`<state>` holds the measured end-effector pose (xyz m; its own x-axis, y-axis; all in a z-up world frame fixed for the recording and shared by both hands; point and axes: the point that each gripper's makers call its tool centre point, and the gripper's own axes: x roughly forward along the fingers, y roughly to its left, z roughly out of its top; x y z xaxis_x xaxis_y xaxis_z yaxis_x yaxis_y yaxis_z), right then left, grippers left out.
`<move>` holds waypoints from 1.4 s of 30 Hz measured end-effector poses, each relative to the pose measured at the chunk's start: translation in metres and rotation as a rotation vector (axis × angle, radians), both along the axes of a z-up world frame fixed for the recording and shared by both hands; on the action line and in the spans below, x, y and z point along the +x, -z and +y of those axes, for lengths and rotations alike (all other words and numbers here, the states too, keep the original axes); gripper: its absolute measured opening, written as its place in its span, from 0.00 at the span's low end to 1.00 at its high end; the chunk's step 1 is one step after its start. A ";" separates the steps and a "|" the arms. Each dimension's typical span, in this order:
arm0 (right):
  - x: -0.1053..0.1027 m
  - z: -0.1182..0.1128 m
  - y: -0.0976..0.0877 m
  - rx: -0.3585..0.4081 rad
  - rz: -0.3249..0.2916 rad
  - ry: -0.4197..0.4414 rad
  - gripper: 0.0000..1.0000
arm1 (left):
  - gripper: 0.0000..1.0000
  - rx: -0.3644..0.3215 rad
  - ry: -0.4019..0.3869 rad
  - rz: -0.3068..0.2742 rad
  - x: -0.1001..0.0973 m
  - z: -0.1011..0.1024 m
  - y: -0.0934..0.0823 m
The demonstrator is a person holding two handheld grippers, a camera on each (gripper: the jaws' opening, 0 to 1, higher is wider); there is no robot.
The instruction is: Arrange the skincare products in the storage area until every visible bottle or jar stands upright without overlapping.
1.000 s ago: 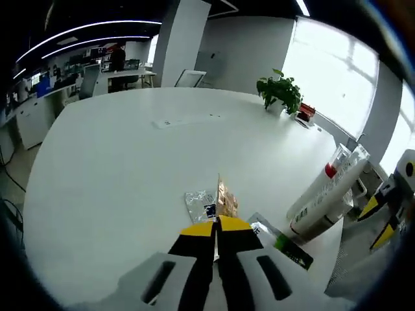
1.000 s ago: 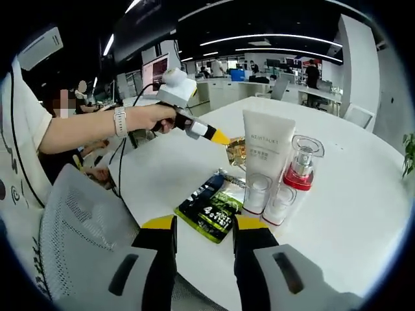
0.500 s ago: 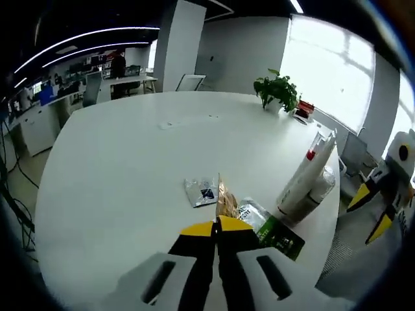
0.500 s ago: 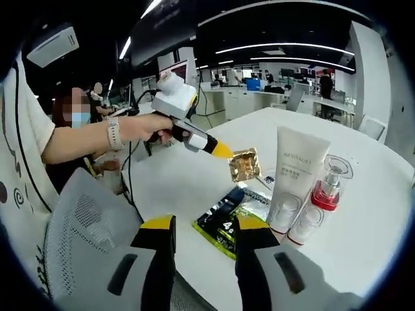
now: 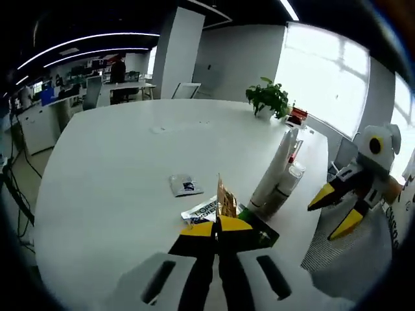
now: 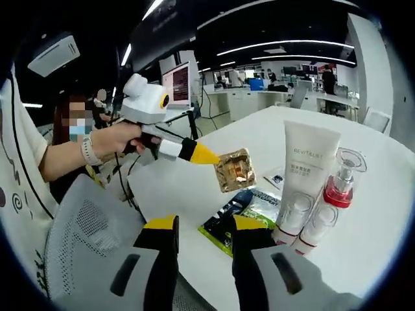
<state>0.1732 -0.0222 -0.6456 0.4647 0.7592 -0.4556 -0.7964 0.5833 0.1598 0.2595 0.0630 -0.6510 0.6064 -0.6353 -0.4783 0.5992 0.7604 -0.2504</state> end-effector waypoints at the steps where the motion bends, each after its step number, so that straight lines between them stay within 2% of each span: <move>1: 0.001 -0.001 0.000 0.002 0.005 0.008 0.29 | 0.01 -0.005 0.002 -0.003 -0.002 -0.001 -0.002; 4: 0.002 -0.003 0.001 0.004 0.010 0.020 0.27 | 0.01 0.014 0.006 -0.027 -0.012 -0.003 -0.007; 6: 0.003 -0.004 0.001 0.020 0.021 0.031 0.26 | 0.01 -0.009 0.010 -0.027 -0.016 -0.004 -0.011; 8: 0.004 -0.004 0.000 0.047 0.032 0.044 0.26 | 0.01 -0.023 0.012 -0.033 -0.023 -0.006 -0.015; 12: 0.004 -0.004 -0.002 0.107 0.072 0.055 0.27 | 0.01 -0.004 0.028 -0.053 -0.037 -0.012 -0.020; 20: 0.004 -0.003 -0.002 0.175 0.115 0.073 0.23 | 0.01 -0.066 0.055 -0.067 -0.053 -0.025 -0.037; 23: 0.006 -0.005 -0.004 0.208 0.131 0.084 0.22 | 0.01 -0.059 0.062 -0.085 -0.058 -0.028 -0.043; 26: 0.007 -0.007 -0.001 0.241 0.161 0.096 0.21 | 0.01 -0.092 0.066 -0.093 -0.061 -0.032 -0.051; 29: 0.007 -0.006 -0.008 0.340 0.216 0.109 0.20 | 0.01 -0.107 0.075 -0.093 -0.064 -0.035 -0.056; 35: 0.011 -0.008 -0.027 0.479 0.245 0.126 0.19 | 0.01 -0.154 0.078 -0.102 -0.067 -0.039 -0.066; 38: 0.012 -0.008 -0.031 0.520 0.262 0.134 0.16 | 0.01 -0.176 0.084 -0.098 -0.069 -0.042 -0.068; 42: 0.012 -0.010 -0.033 0.504 0.236 0.140 0.14 | 0.01 -0.179 0.086 -0.099 -0.070 -0.044 -0.068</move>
